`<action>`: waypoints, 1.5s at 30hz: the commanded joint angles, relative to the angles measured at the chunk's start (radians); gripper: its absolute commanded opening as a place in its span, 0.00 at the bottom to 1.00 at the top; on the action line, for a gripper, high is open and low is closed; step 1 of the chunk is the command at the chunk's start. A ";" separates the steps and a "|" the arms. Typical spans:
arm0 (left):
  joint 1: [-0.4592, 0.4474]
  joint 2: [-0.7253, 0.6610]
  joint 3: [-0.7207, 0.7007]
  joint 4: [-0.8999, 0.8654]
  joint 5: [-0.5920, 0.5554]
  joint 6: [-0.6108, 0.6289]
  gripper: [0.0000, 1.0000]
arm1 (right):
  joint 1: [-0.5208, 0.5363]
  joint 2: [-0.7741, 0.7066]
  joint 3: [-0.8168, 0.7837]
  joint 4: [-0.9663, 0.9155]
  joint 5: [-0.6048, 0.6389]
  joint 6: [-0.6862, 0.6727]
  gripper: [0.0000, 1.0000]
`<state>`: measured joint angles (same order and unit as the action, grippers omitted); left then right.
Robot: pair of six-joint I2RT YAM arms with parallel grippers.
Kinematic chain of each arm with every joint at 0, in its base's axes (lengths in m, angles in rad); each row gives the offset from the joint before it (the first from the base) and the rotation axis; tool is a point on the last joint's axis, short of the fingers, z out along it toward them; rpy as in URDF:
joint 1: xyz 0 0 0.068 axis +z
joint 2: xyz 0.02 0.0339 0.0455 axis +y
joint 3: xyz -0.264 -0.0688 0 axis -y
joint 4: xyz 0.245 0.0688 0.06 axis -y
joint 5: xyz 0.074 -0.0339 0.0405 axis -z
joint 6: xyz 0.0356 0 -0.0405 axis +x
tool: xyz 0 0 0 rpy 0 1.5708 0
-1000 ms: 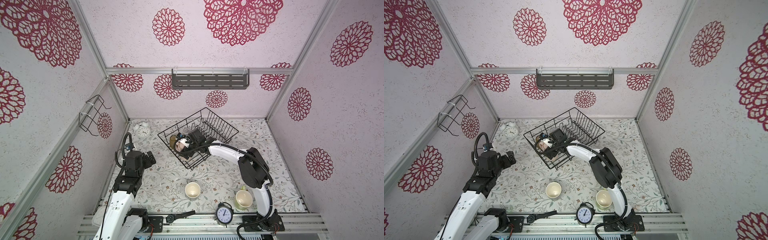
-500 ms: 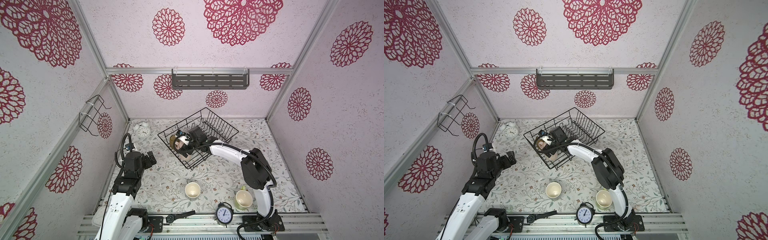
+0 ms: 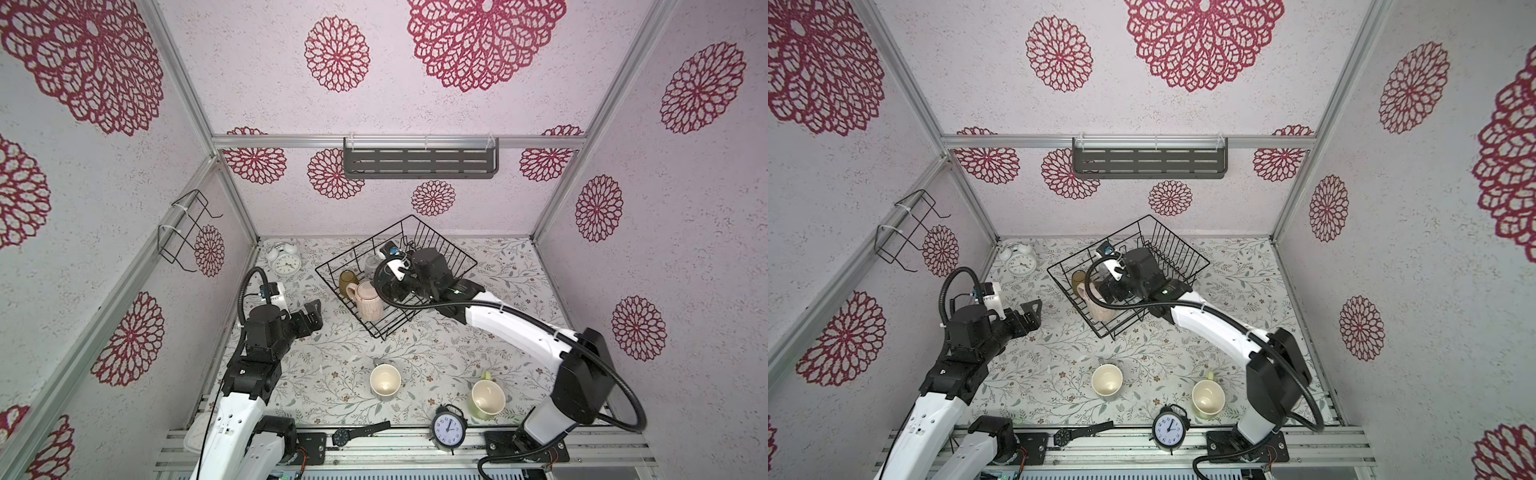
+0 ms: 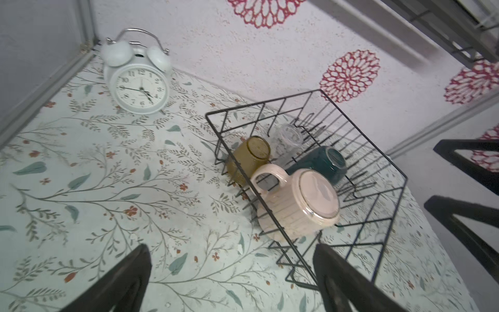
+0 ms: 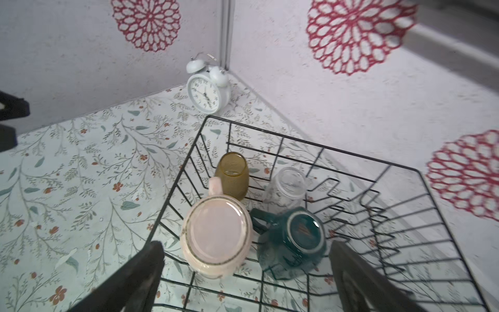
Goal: Load cups into a dish rack
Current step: Pick up the cup from the bottom-center of the table.
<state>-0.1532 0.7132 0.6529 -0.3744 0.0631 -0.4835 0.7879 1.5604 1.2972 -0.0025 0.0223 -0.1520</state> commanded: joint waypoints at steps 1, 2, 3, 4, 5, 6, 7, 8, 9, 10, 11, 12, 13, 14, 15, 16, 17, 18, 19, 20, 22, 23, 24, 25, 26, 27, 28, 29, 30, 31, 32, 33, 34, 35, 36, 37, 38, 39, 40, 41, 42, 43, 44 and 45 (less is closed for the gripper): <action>-0.084 0.005 0.041 -0.036 0.107 -0.004 0.97 | -0.002 -0.122 -0.138 0.127 0.175 0.066 0.99; -0.113 0.016 0.051 -0.060 0.117 -0.014 0.97 | -0.003 -0.158 -0.185 0.154 0.211 0.081 0.99; -0.151 0.031 0.062 -0.090 0.112 -0.032 0.95 | -0.004 -0.204 -0.245 0.187 0.256 0.099 0.99; -0.192 0.044 0.074 -0.119 0.098 -0.043 0.94 | -0.007 -0.256 -0.317 0.243 0.304 0.113 0.99; -0.234 0.054 0.085 -0.149 0.074 -0.061 0.94 | -0.009 -0.305 -0.385 0.303 0.341 0.116 0.99; -0.285 0.063 0.092 -0.173 0.034 -0.095 0.94 | -0.012 -0.359 -0.465 0.377 0.385 0.117 0.99; -0.340 0.069 0.091 -0.183 0.016 -0.118 0.94 | -0.017 -0.415 -0.536 0.437 0.422 0.117 0.99; -0.385 0.073 0.090 -0.191 0.011 -0.131 0.94 | -0.024 -0.458 -0.586 0.471 0.451 0.120 0.99; -0.431 0.080 0.091 -0.206 -0.007 -0.150 0.94 | -0.034 -0.499 -0.629 0.484 0.479 0.131 0.99; -0.471 0.090 0.095 -0.229 -0.028 -0.177 0.94 | -0.045 -0.533 -0.660 0.477 0.508 0.147 0.99; -0.500 0.099 0.102 -0.251 -0.036 -0.198 0.94 | -0.055 -0.557 -0.678 0.463 0.529 0.164 0.99; -0.534 0.113 0.108 -0.274 -0.033 -0.221 0.95 | -0.067 -0.580 -0.694 0.436 0.554 0.185 0.99; -0.564 0.125 0.114 -0.295 -0.029 -0.241 0.95 | -0.075 -0.593 -0.704 0.411 0.577 0.206 0.99; -0.603 0.142 0.122 -0.315 -0.020 -0.259 0.97 | -0.087 -0.605 -0.716 0.385 0.599 0.224 0.99; -0.643 0.162 0.129 -0.332 -0.006 -0.266 0.99 | -0.099 -0.616 -0.729 0.366 0.611 0.239 0.99; -0.681 0.184 0.140 -0.352 0.004 -0.268 0.99 | -0.110 -0.631 -0.742 0.352 0.614 0.253 0.99; -0.712 0.204 0.149 -0.374 0.003 -0.273 0.99 | -0.117 -0.640 -0.754 0.348 0.614 0.263 0.99; -0.740 0.225 0.163 -0.406 -0.009 -0.283 0.98 | -0.123 -0.651 -0.769 0.349 0.613 0.276 0.99; -0.758 0.243 0.172 -0.433 -0.034 -0.304 0.98 | -0.128 -0.661 -0.785 0.356 0.613 0.286 0.99; -0.766 0.253 0.173 -0.448 -0.059 -0.330 0.98 | -0.131 -0.664 -0.797 0.366 0.613 0.296 0.99; -0.767 0.289 0.164 -0.456 -0.064 -0.364 1.00 | -0.134 -0.665 -0.815 0.392 0.608 0.312 0.99; -0.768 0.308 0.162 -0.455 -0.056 -0.367 0.98 | -0.136 -0.661 -0.817 0.397 0.607 0.317 0.99; -0.767 0.340 0.168 -0.456 -0.041 -0.368 0.96 | -0.138 -0.657 -0.815 0.400 0.608 0.322 0.99; -0.767 0.372 0.179 -0.463 -0.023 -0.366 0.95 | -0.139 -0.651 -0.809 0.400 0.608 0.325 0.99; -0.769 0.399 0.189 -0.466 -0.015 -0.360 0.95 | -0.141 -0.646 -0.804 0.401 0.608 0.325 0.99; -0.769 0.425 0.199 -0.470 -0.016 -0.359 0.95 | -0.142 -0.640 -0.796 0.401 0.606 0.325 0.99; -0.769 0.448 0.204 -0.472 -0.025 -0.357 0.94 | -0.142 -0.636 -0.788 0.402 0.603 0.324 0.99; -0.769 0.464 0.208 -0.470 -0.029 -0.352 0.93 | -0.144 -0.629 -0.779 0.400 0.599 0.320 0.99; -0.769 0.480 0.210 -0.462 -0.029 -0.347 0.92 | -0.145 -0.625 -0.768 0.398 0.589 0.314 0.99; -0.769 0.495 0.209 -0.448 -0.032 -0.349 0.91 | -0.146 -0.619 -0.753 0.393 0.580 0.308 0.99; -0.768 0.508 0.210 -0.438 -0.033 -0.355 0.89 | -0.147 -0.613 -0.742 0.391 0.574 0.301 0.99; -0.767 0.523 0.216 -0.435 -0.028 -0.359 0.84 | -0.147 -0.608 -0.730 0.386 0.568 0.296 0.99; -0.767 0.534 0.217 -0.428 -0.022 -0.364 0.77 | -0.147 -0.603 -0.718 0.381 0.563 0.289 0.99; -0.767 0.541 0.213 -0.417 -0.013 -0.367 0.71 | -0.147 -0.599 -0.707 0.377 0.557 0.285 0.99; -0.767 0.546 0.205 -0.403 -0.002 -0.378 0.68 | -0.148 -0.597 -0.698 0.371 0.552 0.280 0.99; -0.767 0.550 0.195 -0.393 0.006 -0.385 0.64 | -0.148 -0.597 -0.693 0.367 0.547 0.275 0.99; -0.767 0.556 0.189 -0.393 0.001 -0.389 0.63 | -0.148 -0.596 -0.691 0.365 0.542 0.276 0.99; -0.767 0.562 0.185 -0.402 -0.010 -0.396 0.62 | -0.148 -0.597 -0.691 0.363 0.540 0.281 0.99; -0.767 0.571 0.187 -0.417 -0.013 -0.395 0.59 | -0.148 -0.597 -0.693 0.367 0.537 0.288 0.99; -0.768 0.580 0.189 -0.423 -0.014 -0.394 0.59 | -0.148 -0.598 -0.693 0.366 0.533 0.292 0.99; -0.767 0.589 0.191 -0.423 -0.016 -0.394 0.58 | -0.148 -0.596 -0.691 0.368 0.526 0.297 0.99; -0.768 0.600 0.191 -0.420 -0.015 -0.391 0.55 | -0.148 -0.597 -0.689 0.366 0.516 0.299 0.99; -0.767 0.610 0.189 -0.421 -0.013 -0.385 0.53 | -0.147 -0.595 -0.687 0.366 0.511 0.299 0.99; -0.767 0.623 0.192 -0.423 -0.012 -0.376 0.52 | -0.148 -0.595 -0.685 0.366 0.510 0.300 0.99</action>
<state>-0.9165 1.3128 0.8433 -0.7990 0.0559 -0.8577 0.6441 0.9695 0.5804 0.3431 0.5457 0.1413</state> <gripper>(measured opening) 0.527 0.987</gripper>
